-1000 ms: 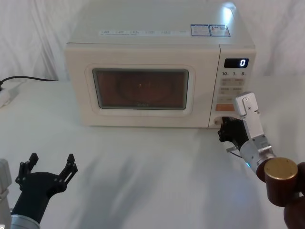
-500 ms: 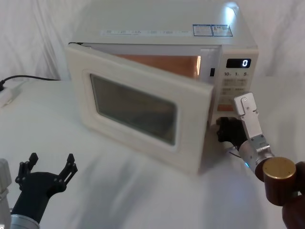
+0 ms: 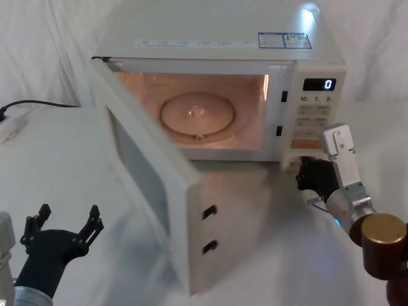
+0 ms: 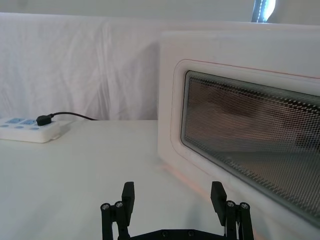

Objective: Press the button to open the microwave door with one hand; close the microwave door with the other hand.

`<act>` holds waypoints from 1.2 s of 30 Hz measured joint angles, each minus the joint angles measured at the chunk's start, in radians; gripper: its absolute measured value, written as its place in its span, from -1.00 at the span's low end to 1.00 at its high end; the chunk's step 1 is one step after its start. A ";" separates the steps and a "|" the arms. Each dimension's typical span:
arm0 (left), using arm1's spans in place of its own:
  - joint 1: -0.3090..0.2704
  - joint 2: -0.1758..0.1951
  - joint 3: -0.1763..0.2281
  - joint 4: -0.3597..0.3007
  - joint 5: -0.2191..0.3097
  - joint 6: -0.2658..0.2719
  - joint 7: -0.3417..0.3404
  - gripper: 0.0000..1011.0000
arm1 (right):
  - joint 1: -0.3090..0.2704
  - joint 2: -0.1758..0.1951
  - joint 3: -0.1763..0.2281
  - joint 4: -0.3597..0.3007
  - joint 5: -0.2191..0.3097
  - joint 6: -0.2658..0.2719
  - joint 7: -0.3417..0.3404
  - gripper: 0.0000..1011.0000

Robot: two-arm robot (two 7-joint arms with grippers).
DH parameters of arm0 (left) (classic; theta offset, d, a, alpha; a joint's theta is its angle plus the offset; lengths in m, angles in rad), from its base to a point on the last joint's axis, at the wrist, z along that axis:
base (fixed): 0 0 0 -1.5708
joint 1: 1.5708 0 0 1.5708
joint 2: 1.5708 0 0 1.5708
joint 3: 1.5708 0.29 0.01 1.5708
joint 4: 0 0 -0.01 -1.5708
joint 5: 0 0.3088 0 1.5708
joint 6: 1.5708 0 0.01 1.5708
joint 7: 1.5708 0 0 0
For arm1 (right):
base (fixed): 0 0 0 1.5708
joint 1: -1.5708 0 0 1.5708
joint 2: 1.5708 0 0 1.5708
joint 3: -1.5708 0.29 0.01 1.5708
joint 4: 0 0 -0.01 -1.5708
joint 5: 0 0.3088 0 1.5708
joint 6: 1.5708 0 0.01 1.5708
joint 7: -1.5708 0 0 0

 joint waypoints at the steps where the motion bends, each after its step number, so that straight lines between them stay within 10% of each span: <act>1: 0.000 0.000 0.000 0.000 0.000 0.000 0.000 0.98 | 0.000 0.000 0.000 0.000 0.000 0.000 0.000 -1.00; 36: 0.000 0.000 0.000 0.000 0.000 0.000 0.000 0.98 | -0.264 0.064 0.026 -0.395 0.099 0.069 0.052 -0.98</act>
